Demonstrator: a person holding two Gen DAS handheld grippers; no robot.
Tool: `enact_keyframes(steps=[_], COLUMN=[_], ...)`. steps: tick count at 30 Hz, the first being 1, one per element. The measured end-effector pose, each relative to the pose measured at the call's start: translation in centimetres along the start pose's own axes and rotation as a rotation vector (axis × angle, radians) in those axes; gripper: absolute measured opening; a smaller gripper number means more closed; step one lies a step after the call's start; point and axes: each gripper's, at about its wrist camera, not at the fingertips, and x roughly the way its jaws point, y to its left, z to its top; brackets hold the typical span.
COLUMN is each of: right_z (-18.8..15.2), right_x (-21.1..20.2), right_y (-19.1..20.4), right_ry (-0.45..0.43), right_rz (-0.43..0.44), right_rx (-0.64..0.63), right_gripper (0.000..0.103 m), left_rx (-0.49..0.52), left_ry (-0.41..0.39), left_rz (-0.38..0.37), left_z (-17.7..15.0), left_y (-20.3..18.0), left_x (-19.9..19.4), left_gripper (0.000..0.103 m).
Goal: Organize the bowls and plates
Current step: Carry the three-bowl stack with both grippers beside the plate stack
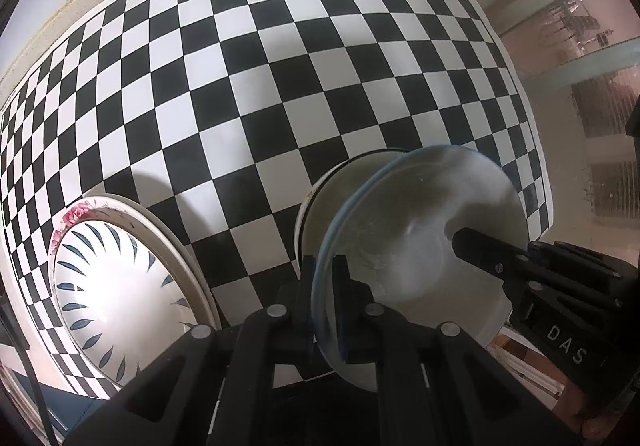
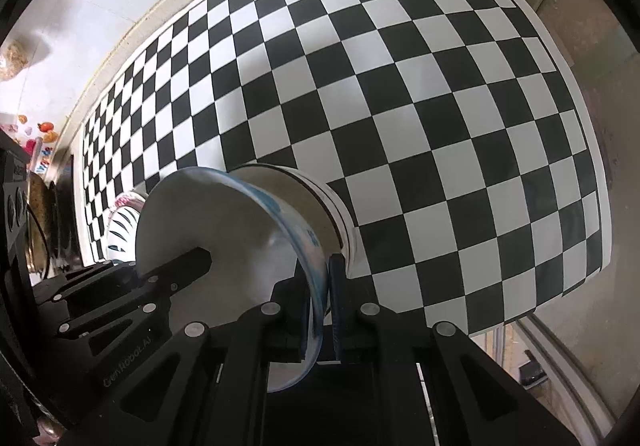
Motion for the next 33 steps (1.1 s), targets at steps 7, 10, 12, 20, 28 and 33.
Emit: enact_keyframes(steps=[7,10,12,20,28,33], right_z=[0.1,0.1,0.1,-0.1,-0.3,-0.6], right_x=[0.0,-0.2,-0.2,-0.3,-0.6,-0.7], right_y=[-0.1,-0.4,-0.4,-0.5,-1.0,-1.2], right_ry=[0.014,0.012,0.014,0.024,0.036,0.039], right_rz=[0.003,0.005,0.009,0.021,0.053,0.062], right_rx=[0.009,0.009,0.008,0.007,0.026,0.035], right_gripper=[0.01,0.011,0.011,0.011,0.013,0.013], left_rx=[-0.008,-0.01,-0.007,-0.021,-0.036,-0.042], left_ry=[0.001,0.002,-0.005,0.005,0.009,0.01], left_rz=[-0.001,0.001,0.005,-0.011,-0.026,-0.034], left_z=[0.4,0.3,0.3,0.7,0.9,1.0], left_y=[0.1,0.2,0.1,0.3,0.6,0.7], left_x=[0.4,0.5,0.5,0.9,0.9,1.0], left_gripper=[0.006,0.006,0.006,0.006,0.007,0.008])
